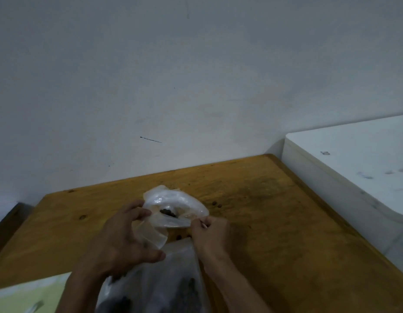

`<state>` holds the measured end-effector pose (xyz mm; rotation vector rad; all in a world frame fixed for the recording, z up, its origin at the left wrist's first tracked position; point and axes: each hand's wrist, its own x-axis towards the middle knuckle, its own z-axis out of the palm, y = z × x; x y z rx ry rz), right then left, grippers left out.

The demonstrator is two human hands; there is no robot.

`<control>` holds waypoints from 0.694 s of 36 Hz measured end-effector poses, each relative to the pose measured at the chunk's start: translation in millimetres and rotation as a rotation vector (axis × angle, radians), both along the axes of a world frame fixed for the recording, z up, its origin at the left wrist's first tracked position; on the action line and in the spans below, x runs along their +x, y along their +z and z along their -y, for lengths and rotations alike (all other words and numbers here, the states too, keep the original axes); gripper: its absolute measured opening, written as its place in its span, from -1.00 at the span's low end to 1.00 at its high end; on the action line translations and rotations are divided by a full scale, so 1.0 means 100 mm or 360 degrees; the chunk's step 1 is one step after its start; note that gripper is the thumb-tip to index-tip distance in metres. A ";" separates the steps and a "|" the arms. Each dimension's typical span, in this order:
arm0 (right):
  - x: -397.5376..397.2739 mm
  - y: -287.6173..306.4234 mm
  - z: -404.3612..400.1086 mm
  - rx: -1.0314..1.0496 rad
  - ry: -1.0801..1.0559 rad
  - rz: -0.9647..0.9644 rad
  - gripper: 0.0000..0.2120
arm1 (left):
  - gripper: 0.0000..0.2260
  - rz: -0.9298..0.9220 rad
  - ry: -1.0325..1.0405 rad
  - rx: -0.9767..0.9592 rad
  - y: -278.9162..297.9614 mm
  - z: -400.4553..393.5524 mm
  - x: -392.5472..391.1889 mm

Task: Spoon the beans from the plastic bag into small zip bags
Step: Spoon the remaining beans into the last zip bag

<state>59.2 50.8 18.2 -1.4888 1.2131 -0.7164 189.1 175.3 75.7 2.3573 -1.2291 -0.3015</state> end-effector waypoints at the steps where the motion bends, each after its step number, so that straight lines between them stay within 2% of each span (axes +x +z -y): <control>1: 0.00 0.00 0.00 0.0027 -0.0012 0.0025 -0.72 | -0.06 0.0005 0.0015 0.0020 0.00 0.01 0.00; 5: -0.01 0.01 0.02 0.0127 -0.0055 0.0105 -0.72 | -0.03 -0.0037 0.0053 0.0057 -0.03 0.01 0.02; 11: -0.01 0.01 0.05 0.0273 -0.0059 0.0169 -0.81 | -0.05 -0.0017 0.0064 0.0072 -0.01 0.01 0.00; 17: -0.06 0.04 0.10 0.0417 -0.0110 0.0285 -0.79 | -0.01 0.0010 0.0061 0.0078 -0.05 -0.05 -0.01; 21: -0.07 0.07 0.15 0.0321 -0.0176 0.0332 -0.79 | 0.02 -0.0033 0.0040 0.0071 -0.05 -0.07 -0.03; 25: -0.09 0.08 0.16 0.0059 -0.0135 0.0219 -0.69 | 0.01 0.0000 0.0028 0.0088 -0.07 -0.07 -0.05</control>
